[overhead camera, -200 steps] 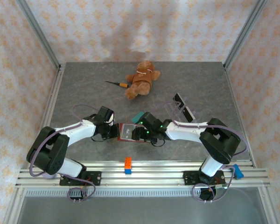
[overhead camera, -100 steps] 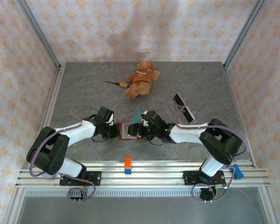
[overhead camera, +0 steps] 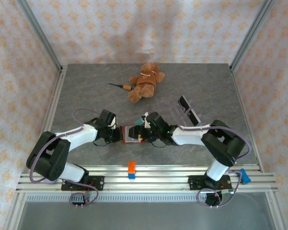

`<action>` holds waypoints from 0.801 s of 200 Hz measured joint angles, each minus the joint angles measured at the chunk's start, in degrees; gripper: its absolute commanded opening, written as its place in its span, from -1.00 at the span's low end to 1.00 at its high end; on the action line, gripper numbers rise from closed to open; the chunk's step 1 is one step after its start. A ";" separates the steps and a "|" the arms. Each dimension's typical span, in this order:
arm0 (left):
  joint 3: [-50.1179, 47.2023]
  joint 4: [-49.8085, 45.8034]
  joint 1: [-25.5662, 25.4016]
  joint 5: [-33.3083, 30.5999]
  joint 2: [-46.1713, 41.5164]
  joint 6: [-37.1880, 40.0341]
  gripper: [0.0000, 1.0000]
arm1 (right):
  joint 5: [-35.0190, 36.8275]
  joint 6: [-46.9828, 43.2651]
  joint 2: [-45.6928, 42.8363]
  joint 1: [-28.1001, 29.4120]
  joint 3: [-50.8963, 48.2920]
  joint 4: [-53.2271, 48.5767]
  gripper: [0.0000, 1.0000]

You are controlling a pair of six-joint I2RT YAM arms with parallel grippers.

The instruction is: Put the credit cards into the card holder

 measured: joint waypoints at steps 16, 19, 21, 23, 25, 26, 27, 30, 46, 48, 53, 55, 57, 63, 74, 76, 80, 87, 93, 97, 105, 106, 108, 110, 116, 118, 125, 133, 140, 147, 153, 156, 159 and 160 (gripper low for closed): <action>-0.09 -0.35 1.38 0.33 -1.55 -0.07 -0.84 | 0.00 -0.66 0.35 0.00 0.63 -1.01 0.50; -0.09 -0.44 1.60 0.35 -2.08 -0.11 -0.82 | 0.04 -1.01 0.28 0.00 0.81 -1.46 0.50; -0.09 -0.46 1.73 0.35 -2.27 -0.17 -0.81 | 0.04 -1.11 0.28 0.00 0.98 -1.86 0.50; -0.09 -0.50 1.86 0.37 -2.58 -0.26 -0.80 | 0.04 -1.22 0.28 0.00 1.14 -2.21 0.51; -0.09 -0.59 2.01 0.35 -2.97 -0.22 -0.78 | 0.13 -1.66 0.17 0.00 1.38 -2.80 0.51; -0.09 -0.61 2.08 0.37 -3.08 -0.26 -0.78 | 0.15 -1.77 0.15 0.00 1.44 -2.97 0.52; -0.09 -0.63 2.12 0.37 -3.21 -0.28 -0.76 | 0.24 -1.86 0.15 0.00 1.53 -3.19 0.52; -0.09 -0.72 2.19 0.37 -3.63 -0.44 -0.73 | 0.37 -2.25 0.02 0.00 1.97 -4.20 0.54; -0.02 -1.49 2.45 0.33 -6.27 -0.55 -0.57 | 3.17 -6.03 -1.92 -0.02 4.90 -12.20 0.59; 0.02 -1.70 2.45 0.35 -6.60 -0.85 -0.55 | 3.82 -6.64 -2.32 0.00 5.44 -13.66 0.60; 0.13 -2.27 2.45 0.26 -7.43 -0.70 -0.51 | 5.29 -8.37 -3.41 -0.07 6.78 -16.74 0.63; 0.17 -2.45 2.45 0.31 -7.63 -0.96 -0.50 | 5.84 -8.79 -3.72 -0.07 7.19 -17.77 0.65; 0.28 -2.71 2.45 0.31 -7.96 -0.87 -0.49 | 6.27 -9.38 -4.22 -0.07 7.76 -18.84 0.67; 0.57 -3.48 2.43 0.09 -8.79 -0.94 -0.45 | 8.52 -11.58 -5.70 -0.22 9.73 -22.95 0.72; 1.36 -5.14 2.45 -0.59 -10.47 -0.61 -0.37 | 13.35 -15.45 -8.24 -0.66 13.94 -30.42 0.80; 1.53 -5.40 2.45 -0.76 -10.78 -0.76 -0.37 | 14.25 -16.31 -8.70 -0.72 14.78 -31.67 0.82; 1.84 -5.97 2.45 -1.07 -11.43 -0.39 -0.36 | 16.39 -17.75 -9.62 -1.03 16.48 -34.23 0.84; 2.56 -7.06 2.45 -1.66 -12.61 -0.24 -0.35 | 19.93 -20.37 -10.93 -1.60 19.26 -38.34 0.92; 3.21 -7.85 2.45 -2.38 -13.64 -0.13 -0.33 | 22.97 -22.08 -11.93 -2.21 21.38 -41.16 0.99; 3.69 -8.39 2.45 -2.78 -14.40 -0.07 -0.32 | 25.33 -23.67 -12.61 -2.67 22.82 -43.25 0.99; 4.59 -9.22 2.45 -3.67 -15.74 0.13 -0.28 | 29.92 -25.49 -13.77 -3.85 24.90 -46.36 0.99; 4.66 -9.33 2.45 -3.80 -15.89 0.17 -0.28 | 30.34 -25.62 -13.88 -4.00 25.05 -46.66 0.99; 4.87 -9.44 2.45 -4.07 -16.26 0.17 -0.27 | 31.47 -26.21 -14.14 -4.42 25.57 -47.63 0.99; 5.03 -9.57 2.45 -4.24 -16.48 0.17 -0.26 | 32.17 -26.56 -14.27 -4.61 25.86 -48.17 0.99; 5.55 -9.88 2.45 -5.05 -17.57 0.24 -0.24 | 35.15 -27.45 -14.80 -6.21 27.17 -50.95 0.99; 5.66 -9.94 2.45 -5.27 -17.81 0.26 -0.24 | 36.04 -27.74 -14.97 -6.88 27.56 -51.87 0.99; 6.16 -10.32 2.45 -6.16 -18.93 0.28 -0.24 | 37.92 -28.39 -15.15 -9.44 28.76 -54.64 0.99; 6.54 -10.69 2.45 -7.28 -19.98 0.28 -0.24 | 39.08 -28.96 -15.17 -13.25 29.68 -57.20 0.99; 6.82 -10.99 2.45 -7.96 -20.70 0.28 -0.23 | 39.08 -29.31 -15.17 -16.90 29.88 -58.62 0.99; 7.02 -11.21 2.45 -8.63 -21.31 0.28 -0.23 | 38.34 -29.68 -15.21 -20.98 29.73 -59.95 0.99; 7.13 -11.39 2.45 -9.07 -21.73 0.52 -0.23 | 37.48 -29.99 -15.30 -24.55 29.24 -60.72 0.99; 7.19 -11.54 2.45 -9.33 -21.90 0.70 -0.23 | 36.87 -30.08 -15.34 -26.12 28.96 -60.96 0.99; 7.23 -11.67 2.45 -9.64 -22.03 0.81 -0.23 | 36.48 -30.05 -15.41 -27.67 28.59 -61.20 0.99; 7.23 -11.72 2.45 -9.66 -22.08 0.87 -0.23 | 36.39 -30.08 -15.43 -28.06 28.48 -61.24 0.99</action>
